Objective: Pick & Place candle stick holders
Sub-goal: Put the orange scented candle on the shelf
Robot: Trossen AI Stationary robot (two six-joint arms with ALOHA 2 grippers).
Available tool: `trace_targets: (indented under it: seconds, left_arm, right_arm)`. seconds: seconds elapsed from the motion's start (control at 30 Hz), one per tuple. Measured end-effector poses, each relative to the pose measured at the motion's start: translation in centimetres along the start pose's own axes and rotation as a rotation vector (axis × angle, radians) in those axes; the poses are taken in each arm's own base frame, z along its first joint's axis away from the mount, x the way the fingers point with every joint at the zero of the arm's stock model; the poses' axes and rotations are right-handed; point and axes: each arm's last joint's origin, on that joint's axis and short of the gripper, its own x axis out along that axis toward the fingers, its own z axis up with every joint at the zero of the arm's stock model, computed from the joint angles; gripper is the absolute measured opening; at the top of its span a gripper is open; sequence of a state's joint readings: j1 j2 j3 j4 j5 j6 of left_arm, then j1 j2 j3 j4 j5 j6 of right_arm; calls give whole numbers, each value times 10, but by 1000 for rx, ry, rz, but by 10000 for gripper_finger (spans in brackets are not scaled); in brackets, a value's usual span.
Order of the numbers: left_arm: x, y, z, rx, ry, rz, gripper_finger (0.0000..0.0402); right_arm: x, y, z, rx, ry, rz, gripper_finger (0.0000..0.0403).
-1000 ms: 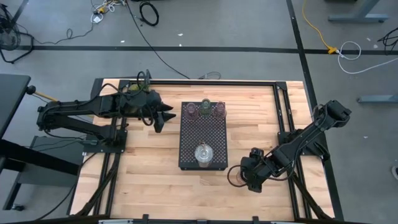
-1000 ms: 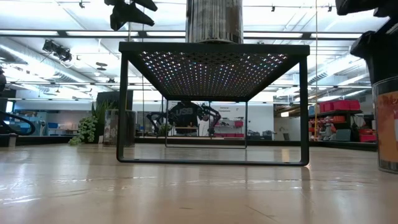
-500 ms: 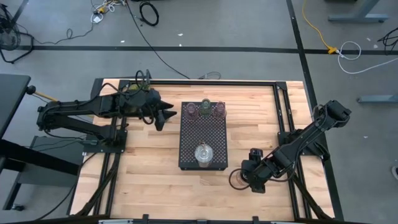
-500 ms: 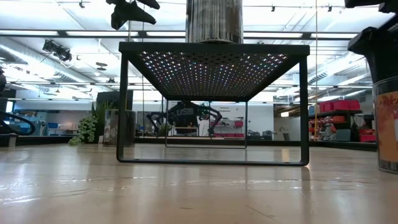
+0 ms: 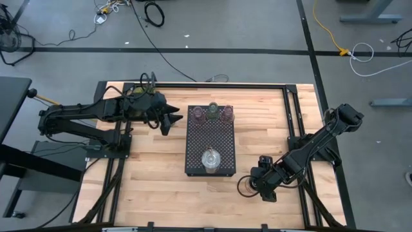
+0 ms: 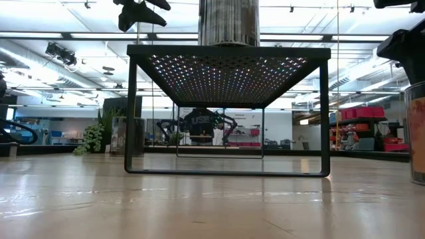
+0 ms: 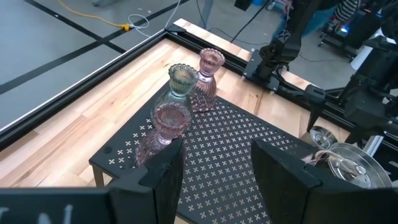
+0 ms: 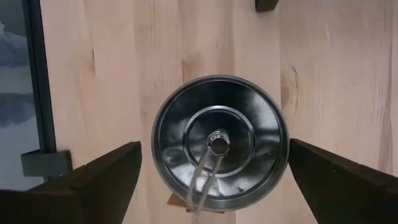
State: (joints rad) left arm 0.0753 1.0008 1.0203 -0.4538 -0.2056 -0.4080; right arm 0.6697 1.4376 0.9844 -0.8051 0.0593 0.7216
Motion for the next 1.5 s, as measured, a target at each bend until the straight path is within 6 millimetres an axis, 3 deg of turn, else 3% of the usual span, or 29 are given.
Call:
trace_targets:
  seconds: [1.3,1.5]
  left_arm:
    - [0,1,0,-52,-8,17,190]
    - [0,1,0,-51,-8,17,190]
  right_arm:
    - [-1,8,9,-38,-78,95,400]
    - [-1,6,10,31,-95,73,400]
